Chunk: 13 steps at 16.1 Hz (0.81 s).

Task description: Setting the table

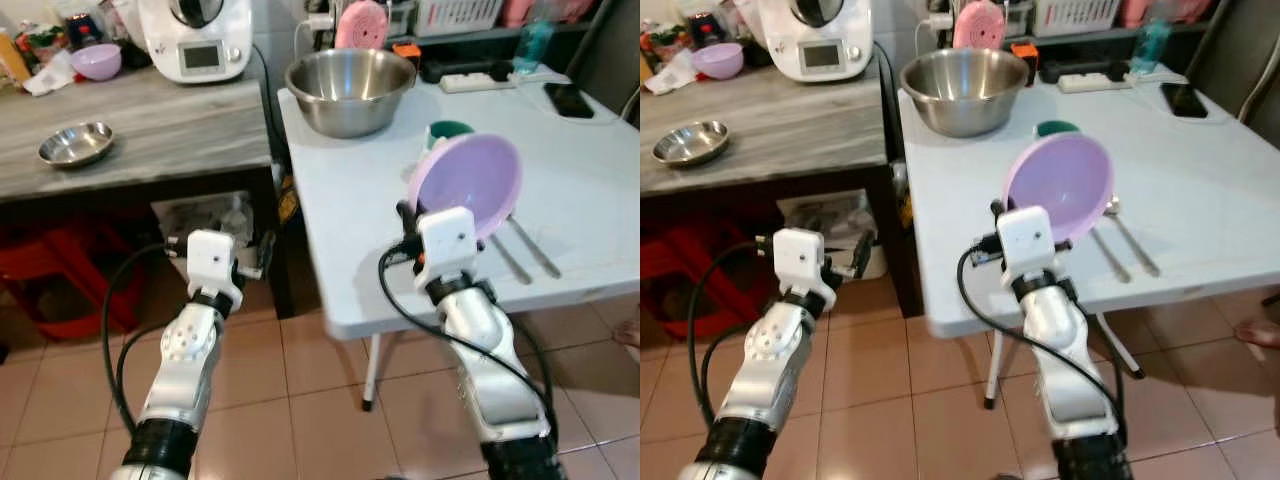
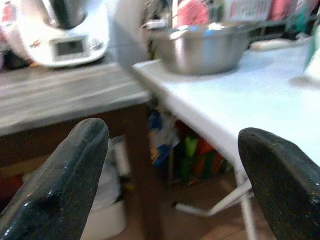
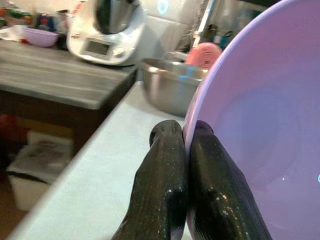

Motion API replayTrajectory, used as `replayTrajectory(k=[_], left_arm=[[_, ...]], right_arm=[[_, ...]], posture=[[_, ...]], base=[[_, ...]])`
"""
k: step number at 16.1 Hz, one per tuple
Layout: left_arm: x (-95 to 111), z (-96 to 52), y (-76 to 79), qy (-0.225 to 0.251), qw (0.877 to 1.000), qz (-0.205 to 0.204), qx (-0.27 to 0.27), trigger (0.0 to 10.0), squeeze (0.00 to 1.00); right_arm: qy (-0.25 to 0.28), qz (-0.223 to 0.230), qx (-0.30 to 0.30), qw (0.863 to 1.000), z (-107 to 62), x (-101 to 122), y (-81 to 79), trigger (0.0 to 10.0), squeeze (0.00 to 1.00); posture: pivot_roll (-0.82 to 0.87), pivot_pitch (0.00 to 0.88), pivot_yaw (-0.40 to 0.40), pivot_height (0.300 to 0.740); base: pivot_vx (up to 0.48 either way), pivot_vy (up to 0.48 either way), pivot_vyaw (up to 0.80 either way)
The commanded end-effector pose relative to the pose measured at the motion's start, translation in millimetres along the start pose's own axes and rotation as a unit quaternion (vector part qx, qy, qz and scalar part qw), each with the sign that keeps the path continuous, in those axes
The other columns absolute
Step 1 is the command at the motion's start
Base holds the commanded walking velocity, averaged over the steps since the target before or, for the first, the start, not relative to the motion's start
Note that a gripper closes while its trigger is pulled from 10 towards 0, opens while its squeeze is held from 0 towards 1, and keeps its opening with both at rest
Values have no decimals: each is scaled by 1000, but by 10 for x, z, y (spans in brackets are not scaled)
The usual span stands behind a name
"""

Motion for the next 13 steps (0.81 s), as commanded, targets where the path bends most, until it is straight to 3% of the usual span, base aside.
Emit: replayTrajectory(k=[1, 4, 13], left_arm=[[1, -7, -54, -2, 1000, 3, 11, 10000, 0], [1, -8, -43, -1, 1000, 3, 11, 10000, 0], [-17, -19, -14, -6, 1000, 1, 11, 10000, 0]], right_arm=[[20, 0, 10, 1000, 26, 89, -43, 10000, 0], [23, -6, 7, 1000, 29, 95, -27, 10000, 0], [23, -3, 7, 1000, 19, 93, -33, 10000, 0]], posture=[[-140, 84, 96, 740], [-142, 82, 93, 740], [-144, 87, 87, 740]], base=[[0, 349, 0], [0, 350, 0], [0, 350, 489]])
Point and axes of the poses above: a point about 5 cm out from each wrist's last joint towards the gripper, its own z axis pointing out of the wrist towards the gripper, its own x axis along the axis of the wrist's last joint, y = z × x, the point moved 1 cm from there along z, pointing out of the wrist towards the gripper, and after that the axes turned 1 degree about z, right-handed, at the moved point
